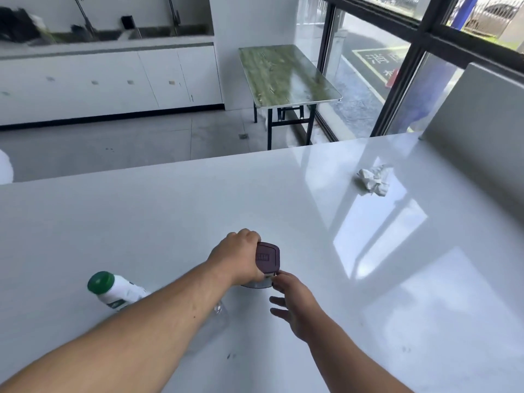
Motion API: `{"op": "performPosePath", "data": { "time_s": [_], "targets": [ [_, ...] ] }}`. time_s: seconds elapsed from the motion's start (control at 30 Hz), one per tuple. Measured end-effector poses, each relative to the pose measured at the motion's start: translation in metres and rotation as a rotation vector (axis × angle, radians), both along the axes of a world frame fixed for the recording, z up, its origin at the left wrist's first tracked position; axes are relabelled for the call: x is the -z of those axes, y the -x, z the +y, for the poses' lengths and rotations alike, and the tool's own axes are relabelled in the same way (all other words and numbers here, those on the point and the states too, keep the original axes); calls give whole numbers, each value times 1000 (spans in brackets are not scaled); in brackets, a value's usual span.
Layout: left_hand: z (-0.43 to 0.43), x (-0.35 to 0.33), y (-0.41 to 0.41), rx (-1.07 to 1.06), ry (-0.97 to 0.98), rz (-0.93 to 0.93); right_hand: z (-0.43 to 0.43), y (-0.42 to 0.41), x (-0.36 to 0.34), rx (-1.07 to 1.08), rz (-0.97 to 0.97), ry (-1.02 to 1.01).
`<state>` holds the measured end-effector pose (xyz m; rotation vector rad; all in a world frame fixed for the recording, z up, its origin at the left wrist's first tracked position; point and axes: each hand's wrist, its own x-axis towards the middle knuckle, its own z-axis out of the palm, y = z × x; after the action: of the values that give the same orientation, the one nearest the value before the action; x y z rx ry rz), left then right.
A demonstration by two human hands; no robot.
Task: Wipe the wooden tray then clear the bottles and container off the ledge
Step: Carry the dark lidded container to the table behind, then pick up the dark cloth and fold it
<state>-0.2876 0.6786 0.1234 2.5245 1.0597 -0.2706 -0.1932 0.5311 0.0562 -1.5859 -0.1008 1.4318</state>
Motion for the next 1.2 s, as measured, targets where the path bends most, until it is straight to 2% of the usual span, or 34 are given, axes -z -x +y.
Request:
{"op": "performPosePath", "data": {
  "time_s": [0.4, 0.5, 0.6, 0.73, 0.83, 1.0, 1.2],
  "targets": [
    [-7, 17, 3, -12, -15, 202, 2, 9, 12, 73, 66, 43],
    [-17, 20, -2, -9, -49, 262, -16, -3, 5, 20, -88, 54],
    [-35, 13, -26, 70, -109, 210, -60, -30, -11, -47, -420, 102],
    [-97, -2, -100, 294, -63, 116, -162, -85, -26, -123, -924, 287],
    [-177, -5, -163, 483, -36, 59, -265, -120, -32, -91, -1059, 447],
    [-349, -7, -245, 844, 0, 7, -453, -127, -38, 167, -1013, 709],
    [-560, 8, -274, 1204, 51, 4, -650, -64, -26, 520, -817, 944]
  ]
}}
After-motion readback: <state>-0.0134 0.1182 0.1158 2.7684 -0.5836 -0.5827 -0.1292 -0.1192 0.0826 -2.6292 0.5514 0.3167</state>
